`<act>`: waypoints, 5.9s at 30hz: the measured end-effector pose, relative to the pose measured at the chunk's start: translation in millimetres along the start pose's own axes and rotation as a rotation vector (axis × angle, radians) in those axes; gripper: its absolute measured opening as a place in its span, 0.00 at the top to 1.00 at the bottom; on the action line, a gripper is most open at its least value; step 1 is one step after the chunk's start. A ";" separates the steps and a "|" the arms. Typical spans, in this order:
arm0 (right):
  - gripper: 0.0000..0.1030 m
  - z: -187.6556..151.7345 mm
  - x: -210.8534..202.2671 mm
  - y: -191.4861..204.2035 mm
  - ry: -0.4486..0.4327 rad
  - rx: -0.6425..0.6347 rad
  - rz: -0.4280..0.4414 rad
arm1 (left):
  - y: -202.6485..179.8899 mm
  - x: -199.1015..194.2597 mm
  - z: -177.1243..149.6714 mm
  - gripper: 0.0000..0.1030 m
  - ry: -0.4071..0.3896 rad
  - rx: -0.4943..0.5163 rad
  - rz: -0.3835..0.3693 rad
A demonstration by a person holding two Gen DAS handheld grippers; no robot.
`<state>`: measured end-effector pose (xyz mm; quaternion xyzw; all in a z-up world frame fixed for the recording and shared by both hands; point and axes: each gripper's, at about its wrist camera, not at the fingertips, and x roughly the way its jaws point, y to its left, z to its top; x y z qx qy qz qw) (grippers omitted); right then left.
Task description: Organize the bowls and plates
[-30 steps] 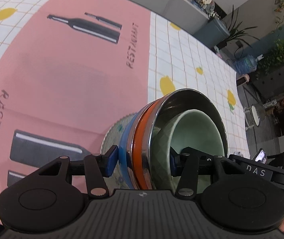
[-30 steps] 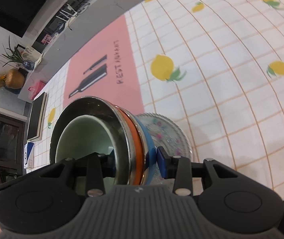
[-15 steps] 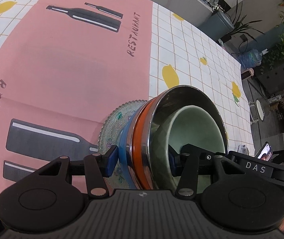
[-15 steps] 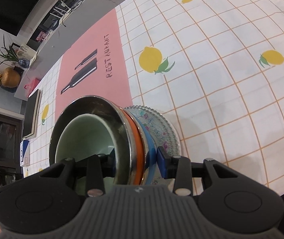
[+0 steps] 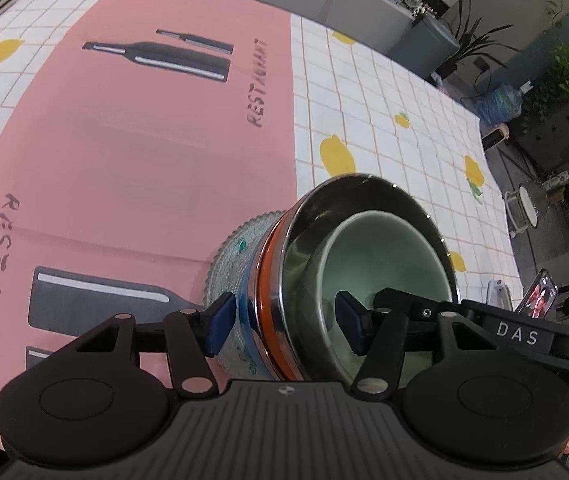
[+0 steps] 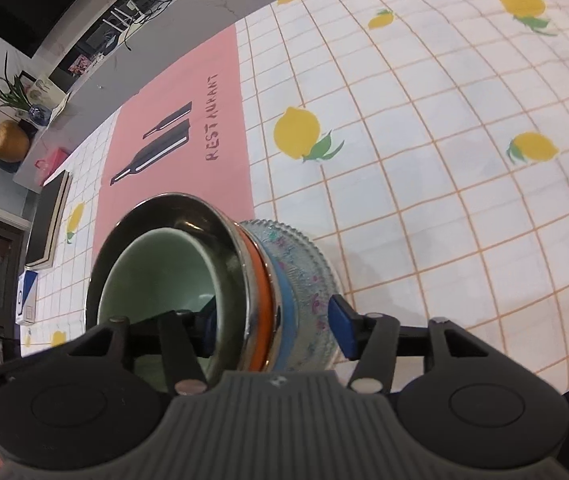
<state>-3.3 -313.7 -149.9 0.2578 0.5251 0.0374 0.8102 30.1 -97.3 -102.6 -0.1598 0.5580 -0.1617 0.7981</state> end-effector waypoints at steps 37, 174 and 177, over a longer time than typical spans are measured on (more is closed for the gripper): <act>0.21 -69.9 -102.9 87.6 -0.407 -0.505 -0.076 | -40.5 -122.8 -53.2 0.31 -0.483 0.514 0.136; 0.15 -107.9 -66.2 84.7 -0.346 -0.446 -0.164 | -14.5 -96.4 -80.8 0.25 -0.388 0.406 0.301; 0.15 -108.0 -66.1 84.5 -0.346 -0.446 -0.164 | -14.1 -96.6 -80.7 0.25 -0.385 0.399 0.297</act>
